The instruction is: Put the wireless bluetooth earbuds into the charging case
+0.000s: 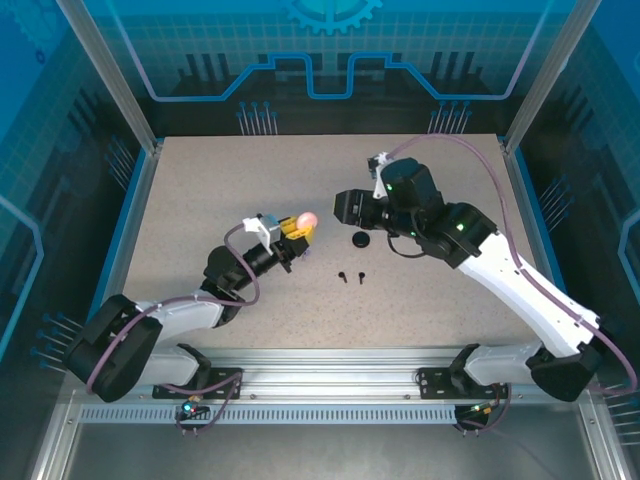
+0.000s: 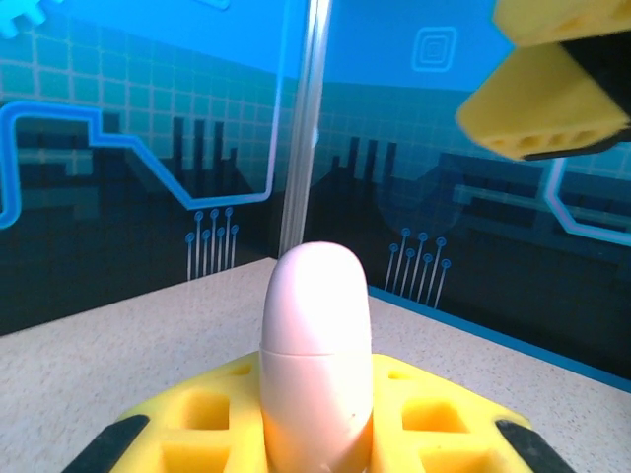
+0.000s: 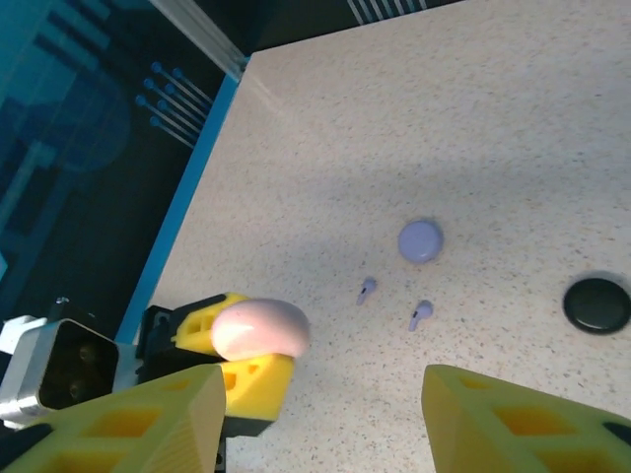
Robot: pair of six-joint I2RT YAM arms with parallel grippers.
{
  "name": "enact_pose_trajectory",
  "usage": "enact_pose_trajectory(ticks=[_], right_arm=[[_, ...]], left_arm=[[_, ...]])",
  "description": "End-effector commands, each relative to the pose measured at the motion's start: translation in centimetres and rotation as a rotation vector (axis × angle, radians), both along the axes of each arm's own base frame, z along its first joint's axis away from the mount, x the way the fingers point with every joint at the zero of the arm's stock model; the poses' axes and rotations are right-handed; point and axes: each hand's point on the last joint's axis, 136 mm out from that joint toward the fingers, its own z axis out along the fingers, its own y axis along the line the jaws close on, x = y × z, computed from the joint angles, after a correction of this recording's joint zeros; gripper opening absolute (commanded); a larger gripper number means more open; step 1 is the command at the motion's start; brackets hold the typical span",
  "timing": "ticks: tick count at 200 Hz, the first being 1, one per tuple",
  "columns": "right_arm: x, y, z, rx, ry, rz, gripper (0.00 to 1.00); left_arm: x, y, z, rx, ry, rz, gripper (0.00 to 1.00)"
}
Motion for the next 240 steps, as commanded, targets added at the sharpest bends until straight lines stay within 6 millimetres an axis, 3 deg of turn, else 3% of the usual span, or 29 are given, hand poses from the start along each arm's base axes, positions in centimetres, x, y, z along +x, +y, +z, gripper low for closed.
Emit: enact_pose_trajectory(ticks=[1,35,72,98,126,143,173,203,240], right_arm=[[-0.1,-1.6,-1.1,0.02,0.004,-0.093,0.6],[-1.8,-2.4,-3.6,-0.011,0.021,-0.145,0.63],[-2.7,-2.4,-5.7,-0.074,0.035,-0.188,0.63],[-3.0,-1.5,-6.0,-0.118,0.032,-0.202,0.64],[-3.2,0.2,-5.6,-0.167,0.017,-0.187,0.64],[-3.3,1.3,-5.7,-0.174,0.013,-0.184,0.64],[-3.8,2.6,-7.5,-0.174,0.041,-0.174,0.64],[-4.5,3.5,-8.7,-0.182,0.054,-0.154,0.64],[-5.2,3.9,-9.3,-0.176,0.06,-0.133,0.64]], left_arm=[[1.1,1.9,-0.5,-0.054,0.101,0.103,0.0],[2.7,4.1,-3.1,-0.112,0.329,0.234,0.0],[3.1,5.9,-5.5,-0.198,0.54,0.325,0.0],[3.2,7.8,-6.7,-0.321,0.649,0.401,0.0],[4.2,8.9,-7.0,-0.311,0.686,0.449,0.0],[4.7,10.5,-7.5,-0.304,0.73,0.476,0.0],[4.4,13.8,-9.1,-0.34,0.826,0.535,0.0],[3.5,15.6,-10.6,-0.342,0.908,0.575,0.0],[2.5,17.6,-13.9,-0.353,1.02,0.643,0.0]])
